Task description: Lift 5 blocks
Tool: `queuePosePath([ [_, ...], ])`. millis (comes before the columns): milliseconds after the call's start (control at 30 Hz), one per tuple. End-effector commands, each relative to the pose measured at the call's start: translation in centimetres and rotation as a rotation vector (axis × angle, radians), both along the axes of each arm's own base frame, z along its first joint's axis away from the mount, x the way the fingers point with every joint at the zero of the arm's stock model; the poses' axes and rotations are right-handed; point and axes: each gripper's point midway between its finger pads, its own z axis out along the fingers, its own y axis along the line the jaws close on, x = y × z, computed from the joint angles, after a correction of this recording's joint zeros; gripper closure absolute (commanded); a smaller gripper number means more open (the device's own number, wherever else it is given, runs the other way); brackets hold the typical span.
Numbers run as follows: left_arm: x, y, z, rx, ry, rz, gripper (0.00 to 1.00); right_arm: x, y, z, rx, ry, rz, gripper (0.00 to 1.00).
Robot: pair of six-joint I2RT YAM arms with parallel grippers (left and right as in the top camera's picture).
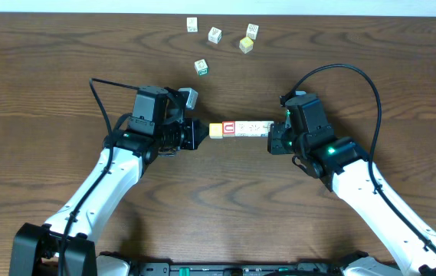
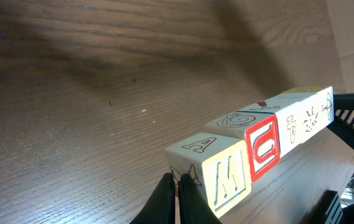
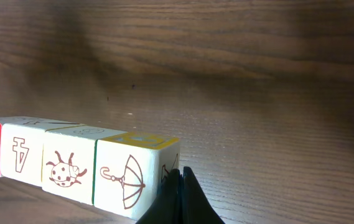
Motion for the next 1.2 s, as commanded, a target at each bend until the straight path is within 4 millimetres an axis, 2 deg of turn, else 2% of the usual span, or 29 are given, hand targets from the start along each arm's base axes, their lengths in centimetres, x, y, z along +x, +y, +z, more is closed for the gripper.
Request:
queuePosePath([
  [0, -3.10, -5.31, 5.52, -0.218, -0.032, -0.247, 0.93, -4.27, 9.12, 4.49, 0.313, 0.046, 0.343, 0.99],
  [833, -3.22, -5.34, 5.35, -0.216, -0.023, -0.248, 0.93, -4.23, 8.71, 4.02, 0.290, 0.056, 0.325, 0.99],
  [1167, -3.59, -5.99, 4.90, -0.185, -0.030, -0.255, 0.93, -4.17, 8.66, 3.97, 0.286, 0.054, 0.322, 0.99],
])
